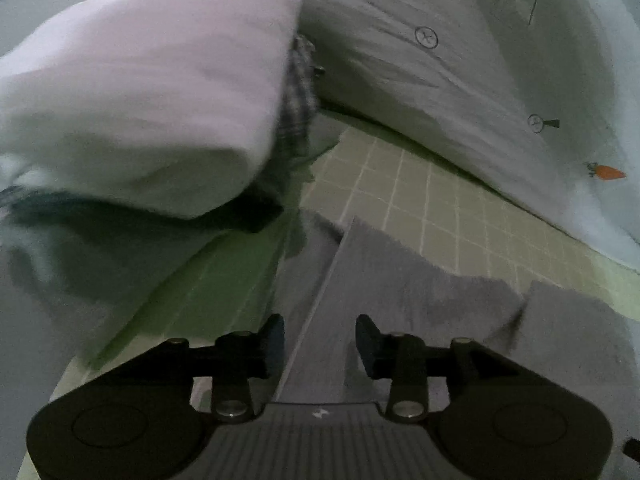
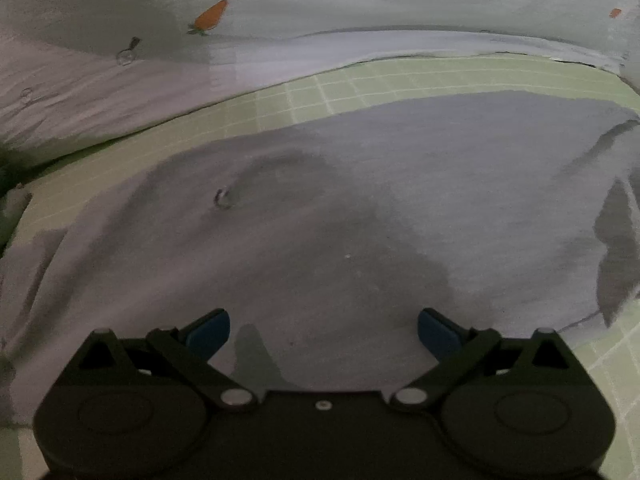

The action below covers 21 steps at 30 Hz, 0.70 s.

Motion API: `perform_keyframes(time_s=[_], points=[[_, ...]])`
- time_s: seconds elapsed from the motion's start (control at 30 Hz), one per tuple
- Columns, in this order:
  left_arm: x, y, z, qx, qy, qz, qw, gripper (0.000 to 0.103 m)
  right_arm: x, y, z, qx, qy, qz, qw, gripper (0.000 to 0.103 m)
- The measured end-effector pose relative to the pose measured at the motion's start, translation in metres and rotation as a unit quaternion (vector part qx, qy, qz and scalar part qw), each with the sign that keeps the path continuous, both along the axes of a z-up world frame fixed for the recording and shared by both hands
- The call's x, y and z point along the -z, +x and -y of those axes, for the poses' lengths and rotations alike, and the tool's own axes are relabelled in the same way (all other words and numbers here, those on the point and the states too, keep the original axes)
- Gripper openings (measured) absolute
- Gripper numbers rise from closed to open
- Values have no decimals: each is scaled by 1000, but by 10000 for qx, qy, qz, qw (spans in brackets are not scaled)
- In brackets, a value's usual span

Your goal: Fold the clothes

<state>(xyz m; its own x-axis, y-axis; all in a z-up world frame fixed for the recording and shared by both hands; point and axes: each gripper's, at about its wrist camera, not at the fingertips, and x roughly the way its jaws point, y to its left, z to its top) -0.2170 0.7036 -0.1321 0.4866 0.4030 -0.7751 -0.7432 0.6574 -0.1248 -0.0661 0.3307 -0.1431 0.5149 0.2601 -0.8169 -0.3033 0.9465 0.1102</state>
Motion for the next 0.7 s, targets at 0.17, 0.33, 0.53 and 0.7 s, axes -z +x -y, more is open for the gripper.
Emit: perform_keyframes(time_s=[0.17, 0.33, 0.53, 0.7], points=[[18, 25, -7, 141, 124, -9, 9998, 51, 1, 5, 6, 200, -164, 38, 9997, 102], [21, 30, -6, 107, 431, 4, 9990, 4, 2, 10, 8, 345, -305, 29, 9989, 102], [-3, 12, -1, -362, 893, 358, 9947, 3, 4, 8, 6, 336, -433, 21, 9985, 102], [-6, -1, 4, -869, 1264, 192, 9880, 3, 6, 7, 5, 295, -465, 5, 9985, 102]])
